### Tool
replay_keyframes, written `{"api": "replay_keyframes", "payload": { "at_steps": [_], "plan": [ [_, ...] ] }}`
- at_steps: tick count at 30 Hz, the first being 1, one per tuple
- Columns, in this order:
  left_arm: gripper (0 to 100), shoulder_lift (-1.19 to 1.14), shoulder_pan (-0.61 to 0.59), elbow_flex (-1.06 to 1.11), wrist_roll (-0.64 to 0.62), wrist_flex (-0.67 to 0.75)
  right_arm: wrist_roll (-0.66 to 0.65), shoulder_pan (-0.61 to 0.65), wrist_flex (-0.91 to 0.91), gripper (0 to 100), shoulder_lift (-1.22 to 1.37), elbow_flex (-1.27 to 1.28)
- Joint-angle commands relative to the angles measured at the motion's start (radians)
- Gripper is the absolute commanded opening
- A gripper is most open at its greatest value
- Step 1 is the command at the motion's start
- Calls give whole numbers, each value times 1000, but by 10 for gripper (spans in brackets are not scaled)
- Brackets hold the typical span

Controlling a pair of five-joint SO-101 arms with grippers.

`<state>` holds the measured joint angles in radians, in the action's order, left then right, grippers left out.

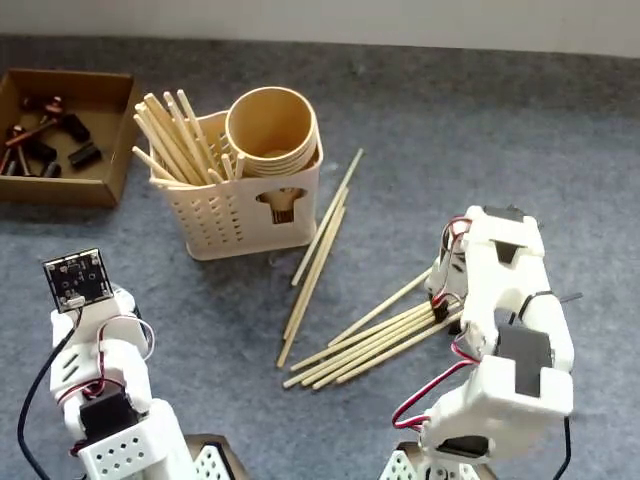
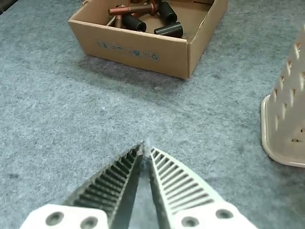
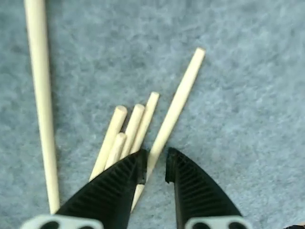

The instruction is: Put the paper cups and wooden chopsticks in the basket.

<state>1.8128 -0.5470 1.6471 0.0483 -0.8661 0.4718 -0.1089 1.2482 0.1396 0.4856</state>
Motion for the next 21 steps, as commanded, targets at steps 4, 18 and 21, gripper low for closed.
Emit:
{"api": "replay_keyframes", "payload": {
  "at_steps": [4, 18, 21],
  "plan": [
    [14, 10, 19, -5, 3, 23, 8, -2, -21, 91, 142, -120],
    [14, 10, 19, -5, 3, 23, 2, 36, 76, 6, 183, -186],
    [14, 10, 19, -5, 3, 23, 2, 35, 124, 6, 142, -223]
  ]
}}
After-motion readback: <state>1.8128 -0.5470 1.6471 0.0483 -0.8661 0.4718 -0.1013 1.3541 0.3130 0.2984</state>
